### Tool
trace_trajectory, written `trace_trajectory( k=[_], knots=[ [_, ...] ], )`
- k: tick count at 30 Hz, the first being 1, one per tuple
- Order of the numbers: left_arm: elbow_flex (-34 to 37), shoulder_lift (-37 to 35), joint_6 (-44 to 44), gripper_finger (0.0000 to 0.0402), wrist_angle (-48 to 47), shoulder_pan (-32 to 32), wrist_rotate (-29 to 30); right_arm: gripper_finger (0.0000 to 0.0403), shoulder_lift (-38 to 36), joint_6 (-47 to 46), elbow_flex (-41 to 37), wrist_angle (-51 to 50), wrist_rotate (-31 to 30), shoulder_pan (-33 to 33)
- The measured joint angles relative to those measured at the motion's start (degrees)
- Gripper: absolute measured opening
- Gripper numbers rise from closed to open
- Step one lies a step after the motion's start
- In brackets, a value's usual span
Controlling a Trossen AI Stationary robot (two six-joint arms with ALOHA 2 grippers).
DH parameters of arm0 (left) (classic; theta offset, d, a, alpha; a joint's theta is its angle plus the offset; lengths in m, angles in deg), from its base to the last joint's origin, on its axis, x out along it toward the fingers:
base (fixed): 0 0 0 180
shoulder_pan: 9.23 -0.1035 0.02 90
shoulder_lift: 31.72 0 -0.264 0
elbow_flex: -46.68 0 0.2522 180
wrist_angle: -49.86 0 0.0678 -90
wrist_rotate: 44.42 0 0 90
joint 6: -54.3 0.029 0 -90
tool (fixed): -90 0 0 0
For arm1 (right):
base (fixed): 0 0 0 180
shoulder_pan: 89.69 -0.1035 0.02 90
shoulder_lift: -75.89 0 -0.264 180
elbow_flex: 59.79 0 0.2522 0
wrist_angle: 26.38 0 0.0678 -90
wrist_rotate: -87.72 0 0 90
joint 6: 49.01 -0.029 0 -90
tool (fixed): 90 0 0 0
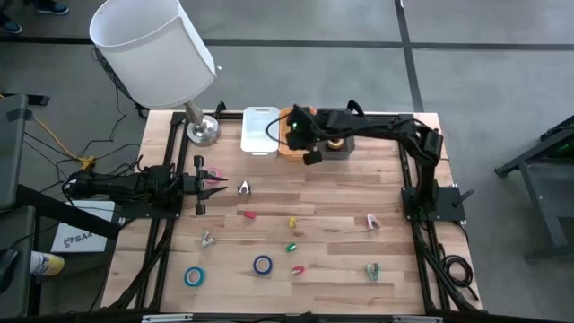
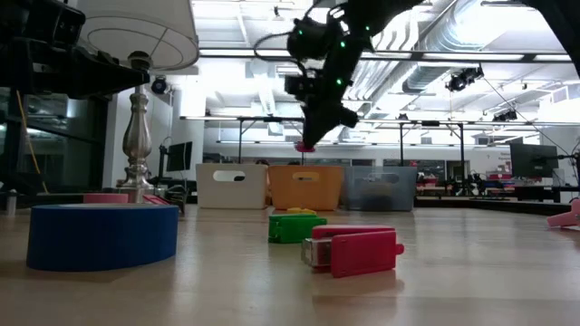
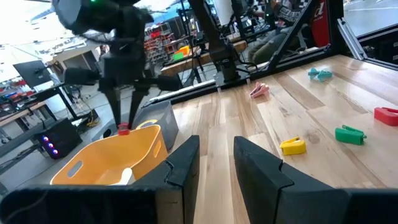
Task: Pick and place Stapler, Stapler remover, tape
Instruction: Put the top red stapler into the yellow bin, then put the yellow stapler into the yellow bin
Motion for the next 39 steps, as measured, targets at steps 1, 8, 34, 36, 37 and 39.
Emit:
trace_trajectory(
  k=[1,8,34,36,37,39],
  knots=[
    [0.0,0.0,0.0,0.0096,0.0,0.0,0.0,0.0064,0.0,-1.2,-0.5,0.1,0.1,0.7],
    [0.0,0.0,0.0,0.0096,0.0,0.0,0.0,0.0072,0.0,-8.5,-2.8,2.1,3.1,3.5],
    [0.0,0.0,0.0,0.0096,0.0,0.0,0.0,0.0133,-0.6,-11.3,-4.4,3.3,5.2,1.3],
    [0.0,0.0,0.0,0.0096,0.0,0.0,0.0,0.0133,-1.3,-10.9,-4.4,2.9,6.1,0.0],
    [0.0,0.0,0.0,0.0096,0.0,0.0,0.0,0.0133,-1.6,-10.1,-4.4,2.8,6.7,-0.7],
    [0.0,0.0,0.0,0.0096,0.0,0.0,0.0,0.0133,-2.1,-8.2,-4.4,2.1,8.4,-2.2]
  ],
)
